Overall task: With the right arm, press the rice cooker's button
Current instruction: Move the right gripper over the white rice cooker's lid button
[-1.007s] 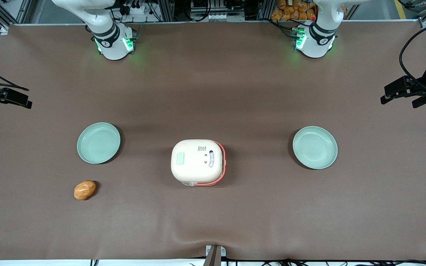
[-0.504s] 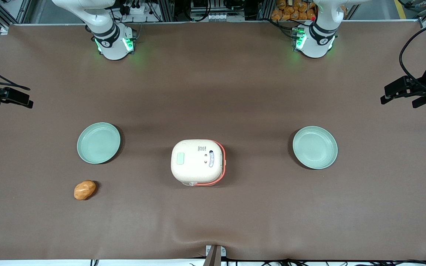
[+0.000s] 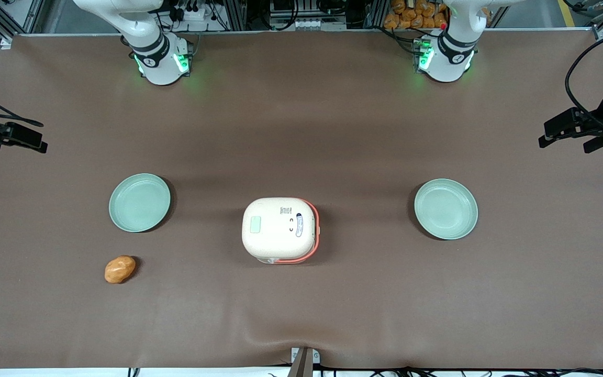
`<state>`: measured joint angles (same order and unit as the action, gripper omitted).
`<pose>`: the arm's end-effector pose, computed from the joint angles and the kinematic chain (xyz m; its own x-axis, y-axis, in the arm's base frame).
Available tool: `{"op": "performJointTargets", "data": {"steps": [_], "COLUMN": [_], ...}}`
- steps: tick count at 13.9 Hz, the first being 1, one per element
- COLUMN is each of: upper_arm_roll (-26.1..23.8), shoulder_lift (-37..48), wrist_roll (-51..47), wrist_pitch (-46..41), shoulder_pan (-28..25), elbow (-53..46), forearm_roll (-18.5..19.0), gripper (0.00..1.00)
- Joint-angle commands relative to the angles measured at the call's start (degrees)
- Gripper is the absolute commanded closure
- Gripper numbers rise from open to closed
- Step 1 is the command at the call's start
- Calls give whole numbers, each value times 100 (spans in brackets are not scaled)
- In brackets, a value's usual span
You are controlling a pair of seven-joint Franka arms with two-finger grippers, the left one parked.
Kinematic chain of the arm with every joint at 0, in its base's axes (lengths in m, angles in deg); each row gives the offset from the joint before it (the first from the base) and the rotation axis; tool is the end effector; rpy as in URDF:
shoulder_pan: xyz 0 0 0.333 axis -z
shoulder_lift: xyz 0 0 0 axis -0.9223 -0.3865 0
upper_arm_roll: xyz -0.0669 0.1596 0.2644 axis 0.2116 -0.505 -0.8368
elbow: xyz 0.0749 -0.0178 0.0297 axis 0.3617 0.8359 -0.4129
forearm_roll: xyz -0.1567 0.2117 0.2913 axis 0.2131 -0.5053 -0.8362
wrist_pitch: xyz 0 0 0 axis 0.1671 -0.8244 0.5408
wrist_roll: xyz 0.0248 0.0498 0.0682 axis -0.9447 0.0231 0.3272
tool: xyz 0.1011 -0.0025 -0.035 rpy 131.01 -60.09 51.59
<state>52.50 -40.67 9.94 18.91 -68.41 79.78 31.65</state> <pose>0.5754 -0.0217 0.6198 0.9895 -0.0684 -0.1277 -0.0673 -0.9977 0.0126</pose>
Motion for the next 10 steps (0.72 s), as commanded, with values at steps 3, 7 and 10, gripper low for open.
{"op": "performJointTargets", "data": {"steps": [3,7,10], "upper_arm_roll": [-20,-12,-12], "shoulder_lift": [80,10,-192], "wrist_roll": [423,353,196], "wrist_pitch": [-297,-298,192], "shoulder_pan": [-280,-868,-1439], "elbow": [-5,-5,-5], "forearm_roll": [19,54,28], "gripper": [0,0,0]}}
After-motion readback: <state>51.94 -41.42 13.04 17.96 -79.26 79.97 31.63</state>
